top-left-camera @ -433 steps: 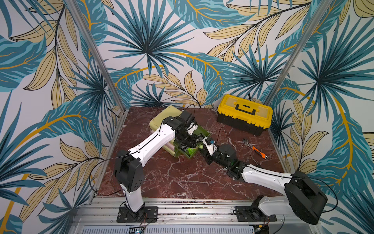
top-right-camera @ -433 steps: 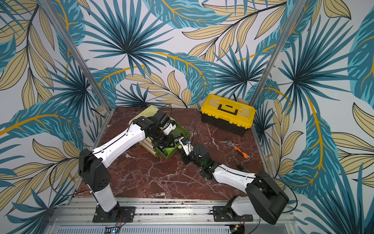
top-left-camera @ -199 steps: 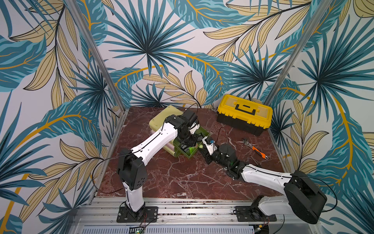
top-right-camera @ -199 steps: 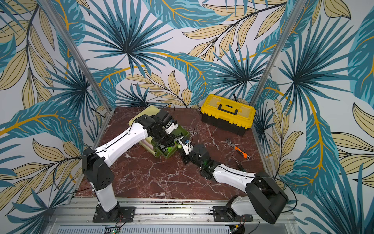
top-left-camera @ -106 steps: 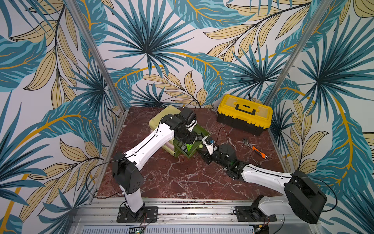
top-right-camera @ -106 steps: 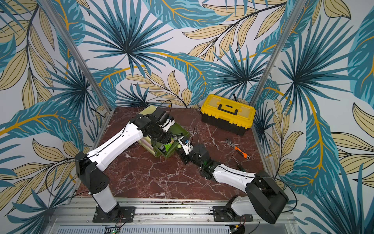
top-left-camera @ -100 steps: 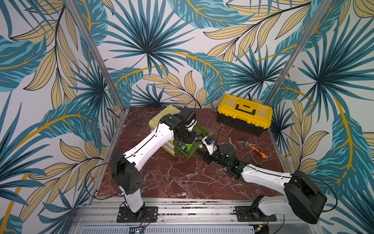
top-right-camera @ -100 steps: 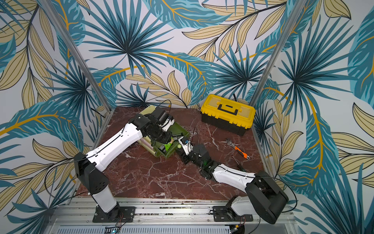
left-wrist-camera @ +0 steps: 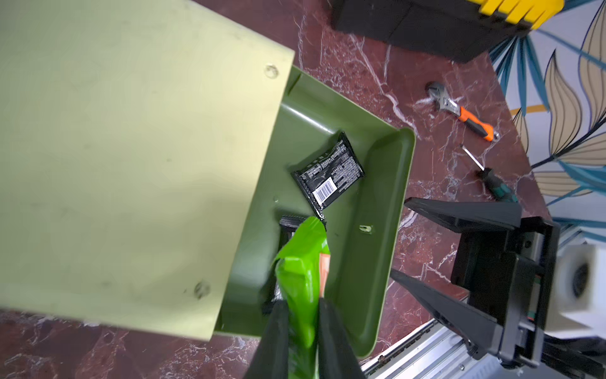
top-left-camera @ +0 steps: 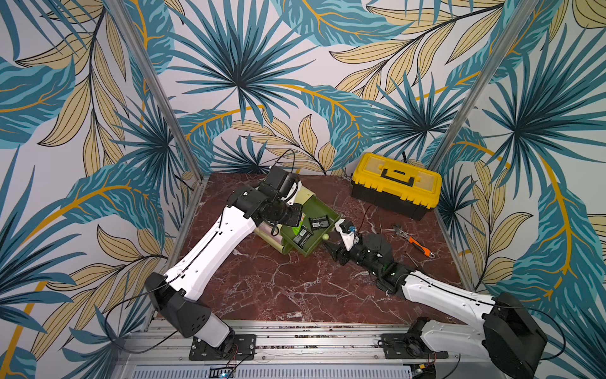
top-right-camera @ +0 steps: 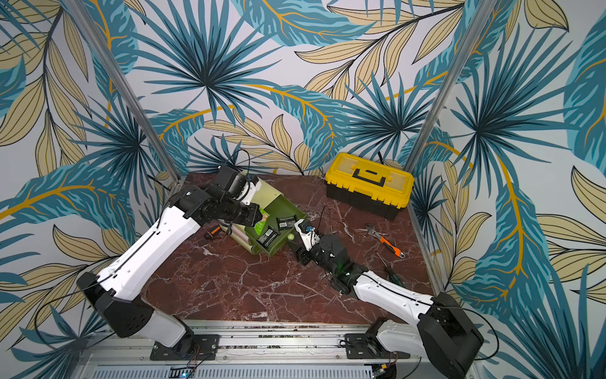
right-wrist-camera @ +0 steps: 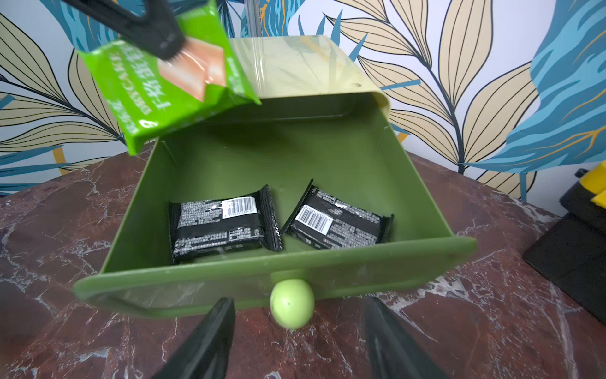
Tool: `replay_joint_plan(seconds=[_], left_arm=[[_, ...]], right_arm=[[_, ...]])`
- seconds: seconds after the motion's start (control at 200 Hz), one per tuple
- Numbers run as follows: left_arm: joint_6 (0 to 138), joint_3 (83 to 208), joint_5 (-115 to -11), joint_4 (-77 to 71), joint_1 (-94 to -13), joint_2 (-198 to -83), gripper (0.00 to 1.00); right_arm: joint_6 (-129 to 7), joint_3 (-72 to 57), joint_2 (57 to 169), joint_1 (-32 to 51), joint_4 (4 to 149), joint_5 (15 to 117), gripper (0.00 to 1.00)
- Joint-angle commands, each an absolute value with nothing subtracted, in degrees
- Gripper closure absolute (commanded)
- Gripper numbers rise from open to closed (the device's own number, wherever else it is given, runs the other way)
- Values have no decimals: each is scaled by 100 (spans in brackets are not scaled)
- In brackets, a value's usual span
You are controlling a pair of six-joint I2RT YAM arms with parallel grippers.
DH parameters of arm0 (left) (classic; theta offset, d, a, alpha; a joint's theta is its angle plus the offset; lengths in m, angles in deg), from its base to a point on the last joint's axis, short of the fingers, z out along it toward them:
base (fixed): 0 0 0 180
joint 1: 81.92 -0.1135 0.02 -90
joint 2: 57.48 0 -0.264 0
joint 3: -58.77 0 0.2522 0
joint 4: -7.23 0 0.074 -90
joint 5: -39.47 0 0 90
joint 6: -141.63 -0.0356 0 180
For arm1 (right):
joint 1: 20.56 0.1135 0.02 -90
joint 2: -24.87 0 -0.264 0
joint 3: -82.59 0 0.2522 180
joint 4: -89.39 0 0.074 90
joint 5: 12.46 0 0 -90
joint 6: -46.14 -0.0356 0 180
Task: Take the cookies out of the drawer
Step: Place the cookie at the center of the board.
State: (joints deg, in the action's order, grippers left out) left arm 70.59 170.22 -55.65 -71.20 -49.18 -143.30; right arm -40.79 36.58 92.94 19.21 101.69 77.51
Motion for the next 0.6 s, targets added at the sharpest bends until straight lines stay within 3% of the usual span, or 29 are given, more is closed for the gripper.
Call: replay_joint_plan(seconds=[0.0,0.346,0.596], left_arm=[[7492,16399,-5394,-7137,-5018,-13569,92],[8880,13797,-5054,-7155,-5116,-11534,93],[9573,11913,-5290,-5697,-5155,-10962,93]], right_arm=[[-4092,3849,9143,1946,9867,7868,34],[-4125,3845,9234,1945,9878,7858,34],[-4148,3820,9247,1951,9859,7815,34]])
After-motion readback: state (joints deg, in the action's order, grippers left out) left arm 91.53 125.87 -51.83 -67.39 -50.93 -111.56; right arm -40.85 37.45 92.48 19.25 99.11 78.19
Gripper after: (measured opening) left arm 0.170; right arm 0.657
